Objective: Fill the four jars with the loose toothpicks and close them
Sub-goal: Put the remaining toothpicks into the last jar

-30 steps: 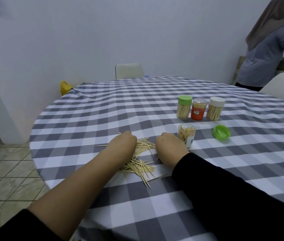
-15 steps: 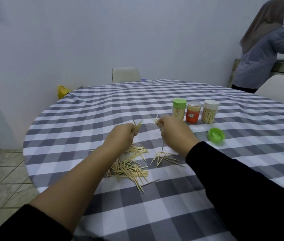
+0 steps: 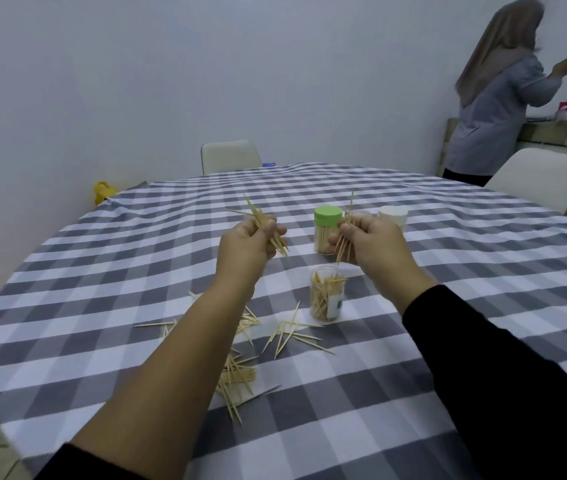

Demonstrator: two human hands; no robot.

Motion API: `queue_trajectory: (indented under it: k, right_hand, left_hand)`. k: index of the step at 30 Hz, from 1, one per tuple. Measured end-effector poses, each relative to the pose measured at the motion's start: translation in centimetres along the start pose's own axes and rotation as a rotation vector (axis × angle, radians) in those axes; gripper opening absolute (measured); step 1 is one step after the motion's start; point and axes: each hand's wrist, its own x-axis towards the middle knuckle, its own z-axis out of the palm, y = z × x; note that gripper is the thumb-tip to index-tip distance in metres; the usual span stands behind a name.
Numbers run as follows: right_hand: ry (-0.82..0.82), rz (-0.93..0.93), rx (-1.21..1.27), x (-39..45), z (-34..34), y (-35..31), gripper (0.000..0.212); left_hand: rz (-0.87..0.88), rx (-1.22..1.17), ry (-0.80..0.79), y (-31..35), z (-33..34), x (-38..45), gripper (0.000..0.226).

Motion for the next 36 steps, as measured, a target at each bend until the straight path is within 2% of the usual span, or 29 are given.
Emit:
queue_trajectory:
  k: [5, 10, 16, 25, 32, 36]
  right_hand:
    - [0.023, -0.009, 0.025, 0.2, 0.5, 2.6, 0.023]
    - [0.025, -0.026, -0.065, -0.1, 0.6, 4.1, 0.018]
    - [-0.043, 0.018, -0.105, -0.5, 0.1, 4.8, 0.022]
    - [-0.101, 0.147, -0.064, -0.8, -0.5, 4.5, 0.019]
    - [-0.092, 0.148, -0.060, -0.9, -0.2, 4.3, 0.027]
    - [-0.139, 0.109, -0.101, -1.2, -0.2, 4.1, 0.041]
  left_hand:
    - [-0.067, -0.119, 0.002, -1.4, 3.0, -1.4, 0.016]
    - [-0.008, 0.045, -0.043, -2.7, 3.9, -2.1, 0.019]
    - [-0.037, 0.235, -0.082, -3.4, 4.4, -2.5, 0.017]
    - [-0.079, 0.355, -0.168, -3.6, 3.7, -2.4, 0.027]
    - [-0.033, 0.384, -0.217, -3.5, 3.8, -3.1, 0.044]
    - [0.031, 0.459, -0.269, -3.7, 3.6, -3.4, 0.036]
